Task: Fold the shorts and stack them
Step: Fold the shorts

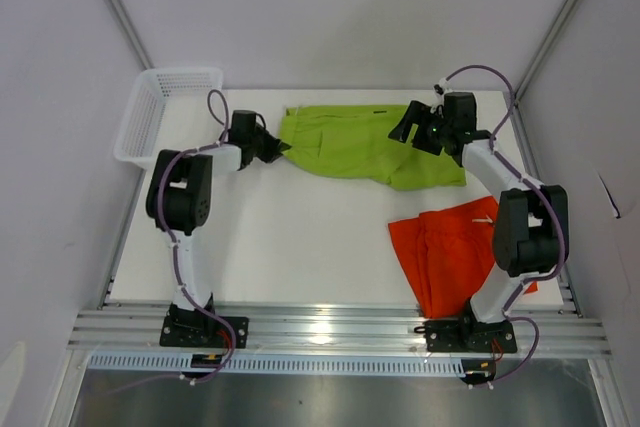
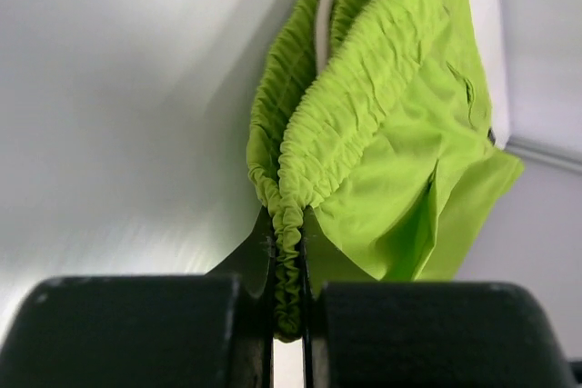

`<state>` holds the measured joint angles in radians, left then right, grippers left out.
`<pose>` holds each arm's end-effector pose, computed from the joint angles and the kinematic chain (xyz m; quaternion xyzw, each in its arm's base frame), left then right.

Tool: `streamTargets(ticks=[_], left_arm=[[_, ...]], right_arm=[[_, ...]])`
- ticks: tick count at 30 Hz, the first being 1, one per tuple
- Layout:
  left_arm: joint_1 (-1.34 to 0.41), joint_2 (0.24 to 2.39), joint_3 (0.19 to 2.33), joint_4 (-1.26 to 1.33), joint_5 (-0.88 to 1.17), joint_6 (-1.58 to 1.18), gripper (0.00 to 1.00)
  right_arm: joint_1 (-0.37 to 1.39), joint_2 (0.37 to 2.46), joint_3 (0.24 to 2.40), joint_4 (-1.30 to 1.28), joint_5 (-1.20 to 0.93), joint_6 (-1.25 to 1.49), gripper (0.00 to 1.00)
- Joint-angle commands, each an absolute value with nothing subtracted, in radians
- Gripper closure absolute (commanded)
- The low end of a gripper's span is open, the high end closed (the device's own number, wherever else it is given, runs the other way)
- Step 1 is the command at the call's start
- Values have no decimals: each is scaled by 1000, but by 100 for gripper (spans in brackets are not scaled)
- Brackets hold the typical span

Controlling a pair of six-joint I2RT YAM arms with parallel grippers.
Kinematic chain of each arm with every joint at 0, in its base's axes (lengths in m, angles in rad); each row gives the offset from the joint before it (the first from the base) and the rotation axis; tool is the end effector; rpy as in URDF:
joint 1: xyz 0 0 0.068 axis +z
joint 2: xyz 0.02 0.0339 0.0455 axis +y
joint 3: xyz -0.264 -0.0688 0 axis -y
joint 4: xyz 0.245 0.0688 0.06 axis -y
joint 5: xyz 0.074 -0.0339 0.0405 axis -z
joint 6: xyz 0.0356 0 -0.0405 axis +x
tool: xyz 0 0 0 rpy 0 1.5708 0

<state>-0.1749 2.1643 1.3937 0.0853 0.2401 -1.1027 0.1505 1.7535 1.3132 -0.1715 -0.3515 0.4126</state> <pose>0.4607 -0.0900 0.1360 -0.3555 0.8252 -0.3405 0.2769 0.3967 0.0726 0.2613 0.0342 0.8766 0.2752 0.3932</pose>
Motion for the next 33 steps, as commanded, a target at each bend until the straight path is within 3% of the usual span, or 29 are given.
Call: streamTargets(ticks=[1, 7, 13, 17, 24, 33], left_arm=[[-135, 1942, 1196, 91, 192, -985, 100], [-48, 1819, 991, 179, 268, -933, 100], [-55, 1815, 974, 242, 250, -910, 100], [-64, 1813, 970, 262, 224, -887, 100], [-66, 1808, 1012, 287, 121, -890, 100], [-66, 1835, 1034, 281, 118, -881, 100]], right_arm=[[107, 1677, 1273, -212, -331, 376, 14], [45, 1667, 1266, -290, -304, 365, 16], [14, 1644, 1247, -413, -200, 350, 24], [9, 1631, 1183, -361, -231, 351, 29], [9, 1750, 1245, -284, -249, 365, 44], [11, 1986, 1417, -267, -267, 371, 46]])
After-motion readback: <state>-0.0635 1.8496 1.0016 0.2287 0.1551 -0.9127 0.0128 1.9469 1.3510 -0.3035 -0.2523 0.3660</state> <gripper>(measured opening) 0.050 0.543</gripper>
